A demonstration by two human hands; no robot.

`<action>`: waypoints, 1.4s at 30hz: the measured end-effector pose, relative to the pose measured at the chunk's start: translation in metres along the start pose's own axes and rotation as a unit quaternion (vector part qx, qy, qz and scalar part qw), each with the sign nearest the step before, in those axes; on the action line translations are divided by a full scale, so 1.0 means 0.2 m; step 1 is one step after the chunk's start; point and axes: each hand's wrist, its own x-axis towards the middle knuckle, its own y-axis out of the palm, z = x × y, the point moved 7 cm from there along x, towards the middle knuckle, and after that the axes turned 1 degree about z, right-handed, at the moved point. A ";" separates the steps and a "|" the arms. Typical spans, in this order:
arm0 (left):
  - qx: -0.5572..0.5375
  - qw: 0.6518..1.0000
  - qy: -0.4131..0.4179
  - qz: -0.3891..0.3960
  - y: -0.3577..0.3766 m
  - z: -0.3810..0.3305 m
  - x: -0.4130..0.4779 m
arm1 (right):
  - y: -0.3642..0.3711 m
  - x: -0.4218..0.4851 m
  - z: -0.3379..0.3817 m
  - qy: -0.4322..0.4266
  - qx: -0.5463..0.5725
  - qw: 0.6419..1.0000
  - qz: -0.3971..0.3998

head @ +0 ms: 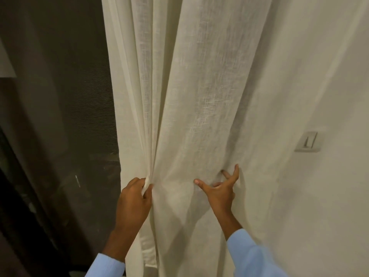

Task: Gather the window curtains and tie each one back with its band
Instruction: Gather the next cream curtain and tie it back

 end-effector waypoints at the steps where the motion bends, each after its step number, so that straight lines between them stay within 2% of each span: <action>1: 0.002 1.000 -0.001 0.001 0.00 0.01 0.00 | 0.01 0.00 0.00 -0.002 0.001 1.000 0.003; 9: 0.013 1.000 -0.008 -0.016 -0.09 0.11 0.04 | 0.08 0.00 0.05 -0.028 -0.011 0.999 -0.035; 20: 0.029 0.999 -0.009 -0.020 -0.20 0.28 0.15 | 0.36 0.00 0.08 -0.031 0.050 0.998 0.008; 23: 0.026 0.999 -0.006 -0.020 -0.23 0.31 0.19 | 0.33 -0.01 0.09 -0.054 0.032 0.996 -0.062; 25: 0.026 0.999 -0.011 -0.021 -0.25 0.35 0.23 | 0.30 -0.02 0.07 -0.040 -0.003 0.993 -0.115; 27: 0.030 0.999 -0.012 -0.023 -0.28 0.39 0.27 | 0.31 -0.03 0.06 -0.008 -0.014 0.993 -0.119; 32: 0.032 0.999 -0.004 -0.022 -0.31 0.45 0.33 | 0.42 -0.03 0.09 0.009 0.034 0.999 -0.034; 42: 0.012 1.000 0.019 -0.016 -0.29 0.44 0.34 | 0.36 -0.25 0.12 -0.005 0.200 0.972 -0.125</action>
